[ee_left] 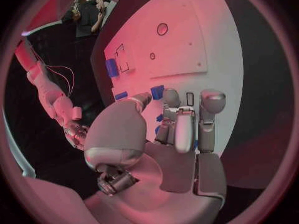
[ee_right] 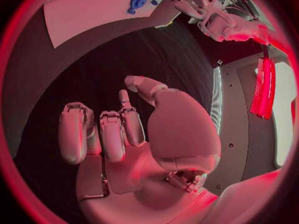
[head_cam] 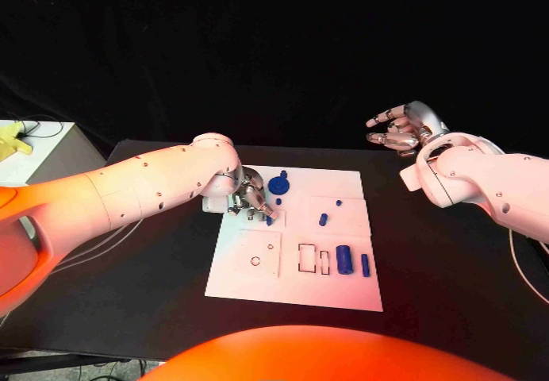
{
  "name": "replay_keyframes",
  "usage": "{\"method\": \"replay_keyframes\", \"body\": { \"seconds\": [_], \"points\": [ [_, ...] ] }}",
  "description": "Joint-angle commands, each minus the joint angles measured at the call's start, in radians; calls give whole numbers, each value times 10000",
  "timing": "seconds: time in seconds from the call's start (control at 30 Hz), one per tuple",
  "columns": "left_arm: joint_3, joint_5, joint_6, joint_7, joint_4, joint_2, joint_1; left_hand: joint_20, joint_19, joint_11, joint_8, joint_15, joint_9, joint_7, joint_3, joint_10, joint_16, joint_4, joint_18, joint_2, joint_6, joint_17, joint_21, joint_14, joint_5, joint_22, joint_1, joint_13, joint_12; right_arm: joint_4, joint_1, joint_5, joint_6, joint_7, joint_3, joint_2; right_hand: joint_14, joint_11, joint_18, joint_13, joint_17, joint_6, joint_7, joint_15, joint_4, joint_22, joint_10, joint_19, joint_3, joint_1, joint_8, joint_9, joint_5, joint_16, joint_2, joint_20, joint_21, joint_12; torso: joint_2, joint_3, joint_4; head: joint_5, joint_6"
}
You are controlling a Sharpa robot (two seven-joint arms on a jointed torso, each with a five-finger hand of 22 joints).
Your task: Assemble the parts on the task board
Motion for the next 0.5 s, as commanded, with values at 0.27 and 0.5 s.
{"method": "replay_keyframes", "body": {
  "seconds": [0.27,0.5],
  "points": [
    [6,133,77,1,-25,70,-26,33,-26,-39,-39,44,50,-23,149,2,67,30,61,75,75,536,31,317,51,9,229,45,38,-2,-11,-20,182,12,-3,40,806,3,85,845,1749,-63,14,-28,29,1680,-56,377,-51,41,32,-12,43,-30,-45,-30,15,-58,-3,0,21,-21,2],
    [6,177,143,6,-33,84,-27,33,-15,-40,-41,43,57,-23,165,14,79,36,56,92,76,563,47,326,47,33,245,72,47,-9,-15,-26,206,-20,-5,54,806,3,85,845,1749,-63,14,-28,29,1680,-56,377,-51,41,32,-12,43,-30,-45,-30,15,-58,-16,3,31,-28,2]
  ]
}}
